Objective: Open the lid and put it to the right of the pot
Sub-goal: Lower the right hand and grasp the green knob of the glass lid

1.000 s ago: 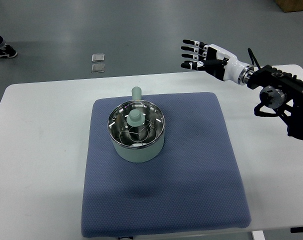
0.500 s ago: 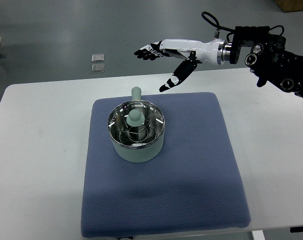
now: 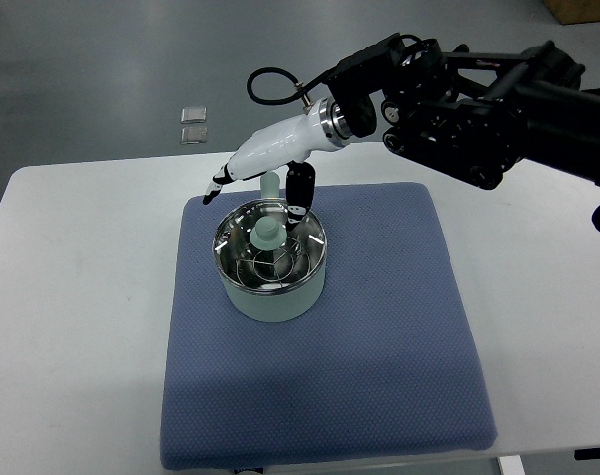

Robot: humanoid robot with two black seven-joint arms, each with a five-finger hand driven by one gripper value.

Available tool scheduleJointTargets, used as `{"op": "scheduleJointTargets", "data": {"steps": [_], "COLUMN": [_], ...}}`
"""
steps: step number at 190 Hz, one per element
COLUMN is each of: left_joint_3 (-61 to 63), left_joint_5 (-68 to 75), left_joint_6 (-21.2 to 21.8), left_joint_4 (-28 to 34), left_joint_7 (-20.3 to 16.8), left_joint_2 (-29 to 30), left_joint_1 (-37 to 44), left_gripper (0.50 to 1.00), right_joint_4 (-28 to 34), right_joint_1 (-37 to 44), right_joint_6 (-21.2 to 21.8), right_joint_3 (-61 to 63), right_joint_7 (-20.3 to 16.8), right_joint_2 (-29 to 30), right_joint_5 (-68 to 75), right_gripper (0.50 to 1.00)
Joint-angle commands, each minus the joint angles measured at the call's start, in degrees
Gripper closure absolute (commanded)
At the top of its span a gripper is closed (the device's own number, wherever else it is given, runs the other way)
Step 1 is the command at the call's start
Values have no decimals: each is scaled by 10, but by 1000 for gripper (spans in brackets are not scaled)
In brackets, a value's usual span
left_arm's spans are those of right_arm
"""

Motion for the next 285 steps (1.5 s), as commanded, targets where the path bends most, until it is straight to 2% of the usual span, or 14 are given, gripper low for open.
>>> {"op": "scheduleJointTargets", "data": {"steps": [1,52,97,120,146,240,261,285], "left_joint_3": [0,0,0,-1,-1,-1,-1,-1], "left_joint_5": [0,0,0,0,0,0,0,0], "left_joint_6": [0,1,1,1,1,0,0,0], "left_joint_4": [1,-1,-1,-1,-2,-1,-1,-1], "left_joint_7": [0,0,0,0,0,0,0,0], "left_joint_2": [0,0,0,0,0,0,0,0], "left_joint_1": [1,1,1,1,1,1,1,1], "left_gripper": [500,500,500,500,500,500,500,500], "right_joint_4": [0,0,-7,-6,-6,-4,-4,-5], "right_joint_1": [0,-4,-12,-14,-14,-23,-25,-32], "right_joint_6": [-20,-25,-44,-50,-51,-51,-51,-50], "right_joint_3": [-11,-29,-45,-43,-41,-42,-42,-43], "right_joint_7": [0,0,0,1,4,11,11,10], "right_joint_2": [7,0,-2,-13,-17,-13,-13,-13], "right_joint_5": [-3,-7,-11,-11,-10,-9,-10,-10], "right_gripper": [566,572,603,646,742,746,801,957]}}
